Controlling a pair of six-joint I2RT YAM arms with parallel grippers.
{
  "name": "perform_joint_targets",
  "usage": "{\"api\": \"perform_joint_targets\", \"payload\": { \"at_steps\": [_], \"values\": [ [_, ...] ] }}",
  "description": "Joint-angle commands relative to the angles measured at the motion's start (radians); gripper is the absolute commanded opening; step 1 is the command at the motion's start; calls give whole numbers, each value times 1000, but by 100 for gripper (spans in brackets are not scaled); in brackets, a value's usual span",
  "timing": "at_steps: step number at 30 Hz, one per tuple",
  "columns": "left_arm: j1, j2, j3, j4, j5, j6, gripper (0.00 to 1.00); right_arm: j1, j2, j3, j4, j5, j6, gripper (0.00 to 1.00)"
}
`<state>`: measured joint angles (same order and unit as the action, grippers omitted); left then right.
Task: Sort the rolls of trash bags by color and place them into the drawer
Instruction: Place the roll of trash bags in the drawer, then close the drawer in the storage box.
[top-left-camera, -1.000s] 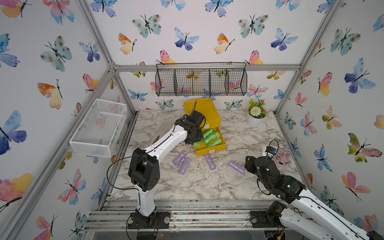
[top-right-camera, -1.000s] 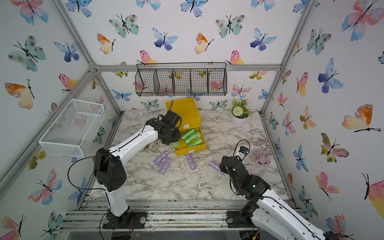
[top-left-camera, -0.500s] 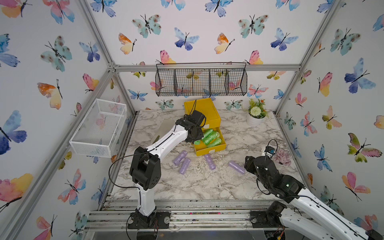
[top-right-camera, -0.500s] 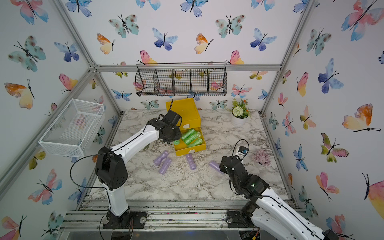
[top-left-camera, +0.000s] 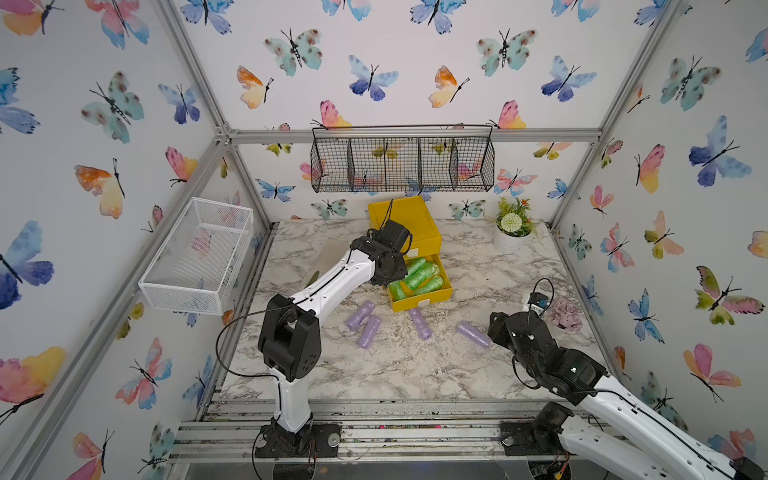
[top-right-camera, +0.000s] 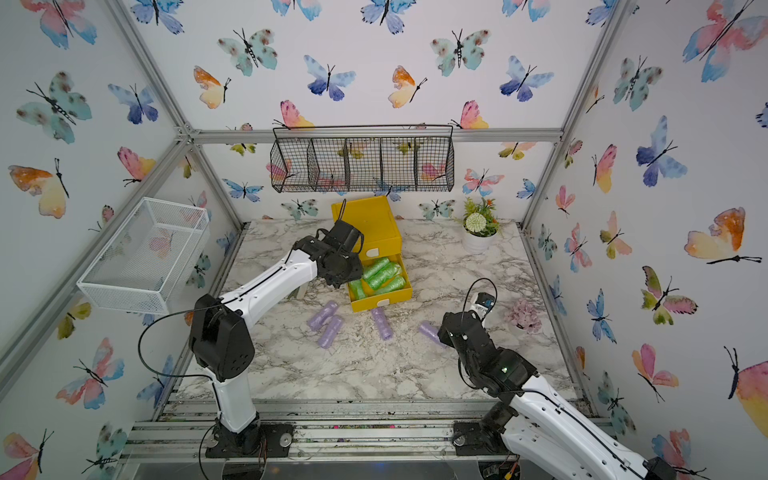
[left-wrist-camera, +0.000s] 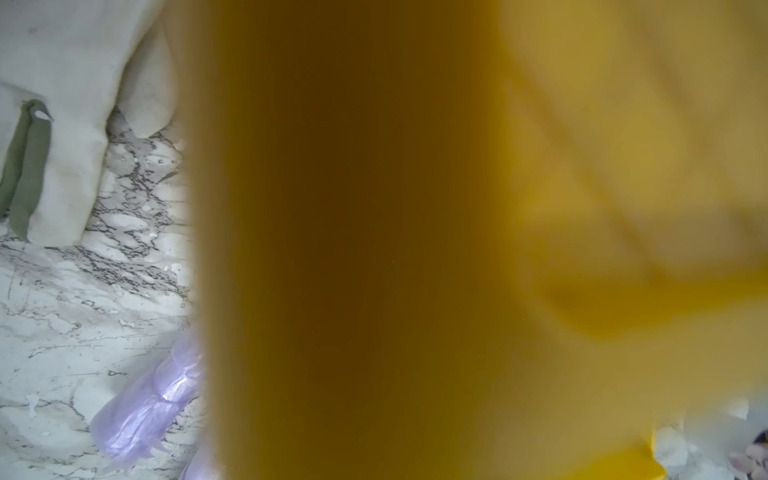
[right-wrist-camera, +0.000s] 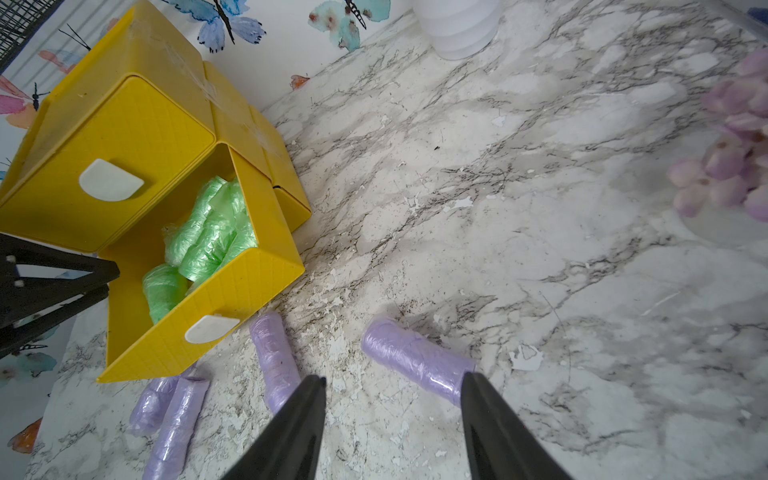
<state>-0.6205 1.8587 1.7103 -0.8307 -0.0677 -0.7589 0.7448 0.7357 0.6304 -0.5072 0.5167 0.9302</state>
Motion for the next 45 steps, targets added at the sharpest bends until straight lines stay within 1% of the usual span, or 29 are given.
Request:
{"api": "perform_joint_targets", "payload": {
  "at_steps": [1, 3, 5, 6, 9, 11, 12, 15, 19, 24, 27, 33, 38, 41, 45],
  "values": [
    [-22, -116, 64, -56, 30, 52, 39, -5, -7, 15, 20, -11, -16, 57],
    [-20, -143, 101, -83, 2, 83, 41, -5, -5, 15, 49, -35, -42, 57],
    [-11, -173, 103, -60, -46, 115, 42, -5, -5, 7, 95, -72, -72, 57],
    [13, -180, 105, -49, -37, 128, 43, -5, -3, 5, 121, -97, -89, 58],
    [103, -149, 141, -56, 44, 173, 44, -5, 21, 7, 182, -168, -129, 60],
    [150, -116, 175, -59, 74, 208, 46, -5, 43, 18, 209, -211, -145, 62],
    [171, -96, 198, -59, 90, 228, 46, -5, 56, 22, 228, -240, -151, 66],
    [222, -27, 275, -58, 146, 288, 49, -5, 97, 32, 277, -311, -164, 72],
    [276, 80, 387, -89, 190, 323, 50, -5, 148, 18, 364, -390, -157, 74],
    [287, 159, 471, -56, 245, 355, 51, -5, 190, -57, 540, -468, -83, 74],
    [299, 216, 518, -73, 265, 345, 50, -5, 245, -72, 605, -507, -49, 74],
    [314, 264, 514, -74, 260, 333, 48, -5, 344, -97, 727, -544, -6, 74],
    [317, 298, 517, -83, 247, 323, 44, -7, 419, -116, 838, -556, 9, 70],
    [318, 304, 506, -72, 264, 313, 41, -7, 474, -124, 897, -571, 35, 67],
    [315, 306, 487, -71, 264, 302, 38, -7, 551, -132, 970, -588, 78, 60]
  ]
}}
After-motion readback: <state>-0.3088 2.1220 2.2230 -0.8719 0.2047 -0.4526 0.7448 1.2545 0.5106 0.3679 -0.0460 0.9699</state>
